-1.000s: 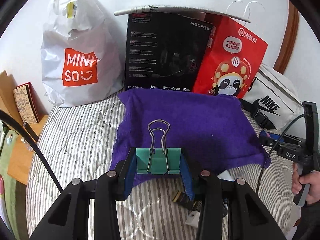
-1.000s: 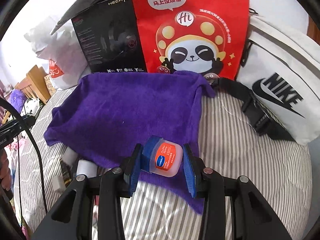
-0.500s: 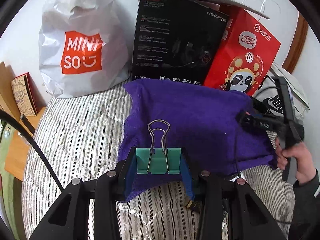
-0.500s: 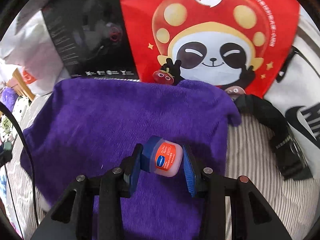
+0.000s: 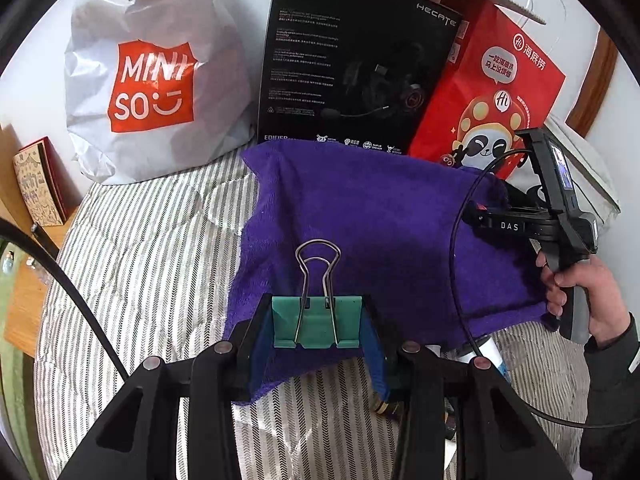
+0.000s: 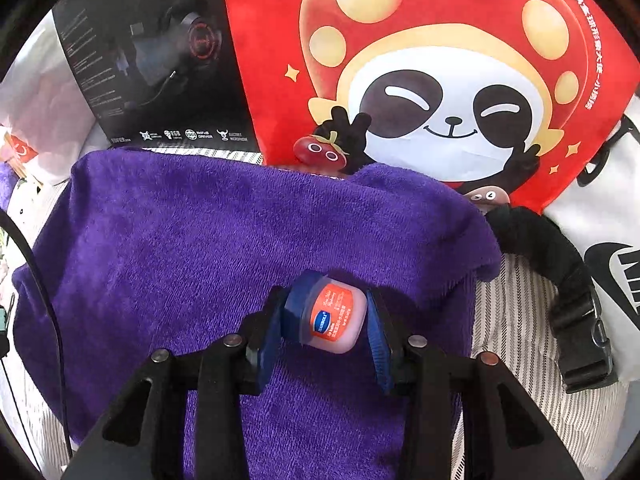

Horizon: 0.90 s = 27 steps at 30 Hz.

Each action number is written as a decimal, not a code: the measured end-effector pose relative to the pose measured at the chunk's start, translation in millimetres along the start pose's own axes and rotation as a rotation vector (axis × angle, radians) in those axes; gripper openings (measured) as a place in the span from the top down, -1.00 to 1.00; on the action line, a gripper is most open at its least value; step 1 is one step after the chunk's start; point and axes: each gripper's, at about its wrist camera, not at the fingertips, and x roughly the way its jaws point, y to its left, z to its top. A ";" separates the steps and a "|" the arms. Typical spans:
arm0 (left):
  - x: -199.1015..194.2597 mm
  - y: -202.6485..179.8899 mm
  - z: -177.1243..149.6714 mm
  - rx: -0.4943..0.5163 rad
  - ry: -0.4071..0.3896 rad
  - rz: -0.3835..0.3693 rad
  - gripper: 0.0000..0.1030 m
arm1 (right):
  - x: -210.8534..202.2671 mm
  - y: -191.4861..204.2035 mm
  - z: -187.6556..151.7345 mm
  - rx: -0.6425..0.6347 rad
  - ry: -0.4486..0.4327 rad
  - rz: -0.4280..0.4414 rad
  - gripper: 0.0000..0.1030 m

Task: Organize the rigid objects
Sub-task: 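Carry the clip toward the purple towel while the right tool sets the tin on it, then lower the green clip onto the purple towel and open the left tool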

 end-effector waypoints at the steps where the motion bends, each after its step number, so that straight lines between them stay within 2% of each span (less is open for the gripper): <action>1: -0.1 -0.1 0.4 -0.002 0.000 -0.002 0.24 | 1.9 2.8 2.2 -0.003 0.005 0.003 -0.01; 2: -0.2 0.1 1.0 -0.005 -0.001 -0.007 0.24 | 2.8 4.6 1.3 -0.004 0.014 0.011 -0.12; 3: 0.2 -0.2 1.7 -0.006 0.001 -0.013 0.24 | 2.7 5.5 -0.7 -0.004 0.025 0.016 -0.32; 4: 1.0 -0.6 3.0 -0.007 0.003 -0.014 0.24 | 0.9 5.0 -3.7 -0.002 0.025 0.017 -0.36; 9: 7.2 -3.6 10.6 -0.013 0.013 -0.033 0.24 | -12.6 1.9 -24.4 0.018 0.030 0.051 -0.36; 16: 27.8 -13.5 26.4 0.016 0.010 -0.010 0.24 | -63.2 -0.6 -54.2 0.024 -0.024 0.053 -0.36; 21: 48.9 -13.0 39.4 0.018 0.012 -0.011 0.24 | -104.7 -10.8 -90.8 0.058 -0.073 0.077 -0.38; 27: 73.2 -10.4 62.3 0.027 0.007 0.017 0.24 | -128.7 -18.7 -128.8 0.116 -0.075 0.131 -0.39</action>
